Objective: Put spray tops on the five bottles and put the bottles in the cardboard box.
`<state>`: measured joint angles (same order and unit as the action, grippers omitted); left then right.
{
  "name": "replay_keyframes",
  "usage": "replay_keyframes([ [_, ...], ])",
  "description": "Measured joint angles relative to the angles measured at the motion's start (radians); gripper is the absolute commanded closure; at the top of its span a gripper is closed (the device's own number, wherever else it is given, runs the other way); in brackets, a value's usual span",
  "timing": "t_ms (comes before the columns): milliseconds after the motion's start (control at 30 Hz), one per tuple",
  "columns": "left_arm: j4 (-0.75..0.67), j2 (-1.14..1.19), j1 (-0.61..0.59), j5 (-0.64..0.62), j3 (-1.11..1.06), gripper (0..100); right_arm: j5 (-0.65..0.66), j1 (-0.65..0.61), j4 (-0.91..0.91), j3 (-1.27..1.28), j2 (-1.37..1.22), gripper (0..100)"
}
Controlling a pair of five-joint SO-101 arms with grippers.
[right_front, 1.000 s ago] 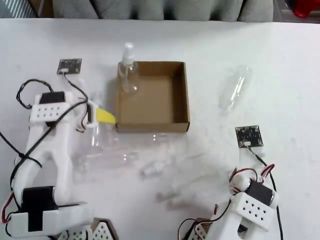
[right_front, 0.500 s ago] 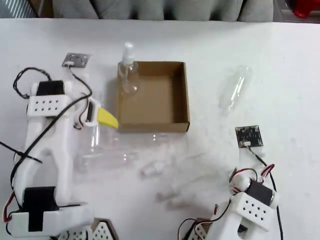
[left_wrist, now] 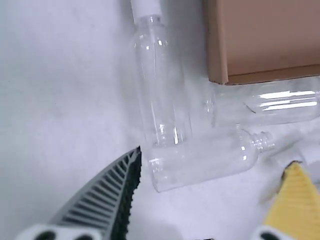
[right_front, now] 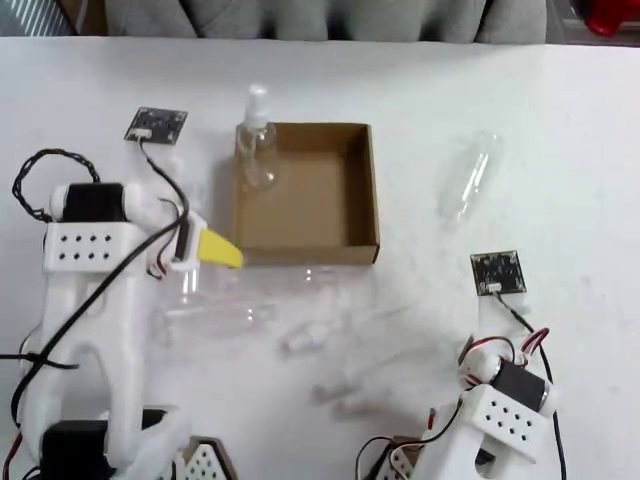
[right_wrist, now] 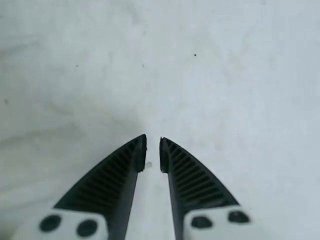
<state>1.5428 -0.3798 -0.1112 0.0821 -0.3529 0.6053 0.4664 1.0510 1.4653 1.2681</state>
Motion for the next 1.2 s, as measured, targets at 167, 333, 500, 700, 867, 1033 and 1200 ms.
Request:
replay_keyframes([
  [167,-0.049,-0.005,0.000,0.003,0.000,60,0.000,0.000,0.000,0.000,0.000,97.4],
  [333,-0.091,-0.005,0.000,0.003,0.000,60,0.000,0.000,0.000,0.000,0.000,97.4],
  [500,-0.097,0.080,0.000,0.003,0.002,60,0.003,0.000,0.000,0.000,0.000,97.4],
  [700,-0.097,0.276,-0.063,0.003,0.084,60,0.003,0.000,-0.003,0.000,0.000,97.4],
  [867,-0.097,0.373,-0.126,0.003,0.146,60,0.003,0.000,-0.026,0.006,0.002,97.4],
  [1033,-0.097,0.404,-0.141,0.020,0.153,60,0.003,0.000,-0.026,0.008,0.000,97.4],
  [1200,-0.132,0.448,-0.141,0.029,0.153,60,0.003,0.000,-0.026,0.008,0.000,97.4],
])
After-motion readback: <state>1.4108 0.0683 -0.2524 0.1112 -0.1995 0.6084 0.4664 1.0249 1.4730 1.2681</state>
